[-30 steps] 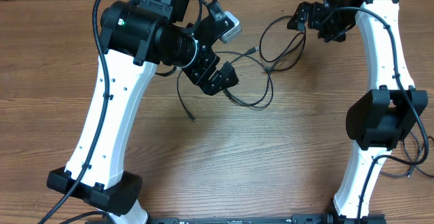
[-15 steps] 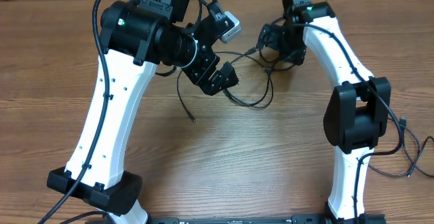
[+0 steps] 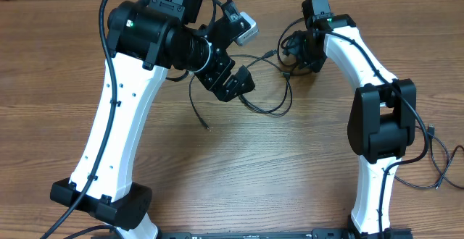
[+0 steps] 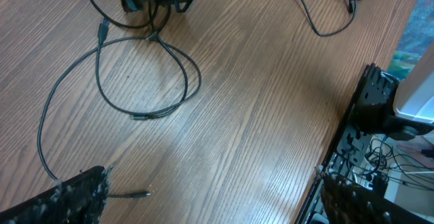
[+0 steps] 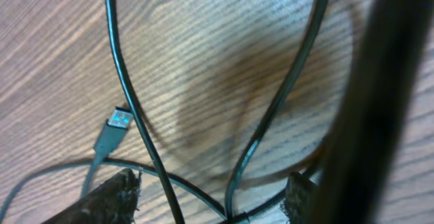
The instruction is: Untangle cables
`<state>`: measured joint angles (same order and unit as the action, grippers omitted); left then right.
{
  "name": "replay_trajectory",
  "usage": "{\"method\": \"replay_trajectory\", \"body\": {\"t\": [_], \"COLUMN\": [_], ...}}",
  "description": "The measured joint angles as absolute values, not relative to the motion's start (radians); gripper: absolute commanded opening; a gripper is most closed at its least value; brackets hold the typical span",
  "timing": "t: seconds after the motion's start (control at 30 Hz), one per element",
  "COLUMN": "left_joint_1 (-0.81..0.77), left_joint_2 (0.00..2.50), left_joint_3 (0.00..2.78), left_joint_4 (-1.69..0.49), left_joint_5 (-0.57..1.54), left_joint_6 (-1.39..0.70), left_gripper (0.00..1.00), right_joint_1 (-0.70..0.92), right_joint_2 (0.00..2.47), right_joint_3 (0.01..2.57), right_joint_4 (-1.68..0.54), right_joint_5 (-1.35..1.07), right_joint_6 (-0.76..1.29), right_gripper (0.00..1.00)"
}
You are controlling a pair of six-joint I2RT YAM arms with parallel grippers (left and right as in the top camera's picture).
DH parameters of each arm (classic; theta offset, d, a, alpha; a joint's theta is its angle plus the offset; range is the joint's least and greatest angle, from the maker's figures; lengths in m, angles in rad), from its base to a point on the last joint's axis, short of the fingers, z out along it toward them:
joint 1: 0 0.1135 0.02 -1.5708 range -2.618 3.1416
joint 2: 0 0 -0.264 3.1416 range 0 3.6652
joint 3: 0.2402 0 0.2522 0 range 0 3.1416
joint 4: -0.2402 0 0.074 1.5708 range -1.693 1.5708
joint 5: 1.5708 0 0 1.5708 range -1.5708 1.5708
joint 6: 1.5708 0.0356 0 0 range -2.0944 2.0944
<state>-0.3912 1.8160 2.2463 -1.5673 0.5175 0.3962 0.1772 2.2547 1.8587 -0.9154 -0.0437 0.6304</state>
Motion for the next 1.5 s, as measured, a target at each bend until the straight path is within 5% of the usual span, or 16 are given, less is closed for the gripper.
{"method": "replay_trajectory", "body": {"t": [0.33,0.57,1.0,1.5], "left_joint_1": [-0.391,-0.391,-0.391,-0.391], "left_joint_2": [1.816,1.816,1.816,1.816], "left_joint_3": [2.246,2.246,2.246,2.246], "left_joint_4": [-1.567,-1.567,-1.567,-1.567], "left_joint_5": [0.517,0.517,0.515,0.514], "left_joint_6": [0.396,0.396,0.396,0.396], "left_gripper": [1.0,1.0,1.0,0.99], "right_joint_1": [0.177,0.178,0.168,0.127], "right_joint_2": [2.313,2.315,2.316,2.1], "right_joint_3": [1.833,1.813,1.869,2.488], "right_joint_4": [-0.89,-0.862,-1.047,-1.327], "right_joint_5": [-0.012,0.006,0.007,0.004], "right_joint_6": [0.632,0.632,0.614,0.452], "right_gripper": [0.47,0.05,0.04,0.04]}}
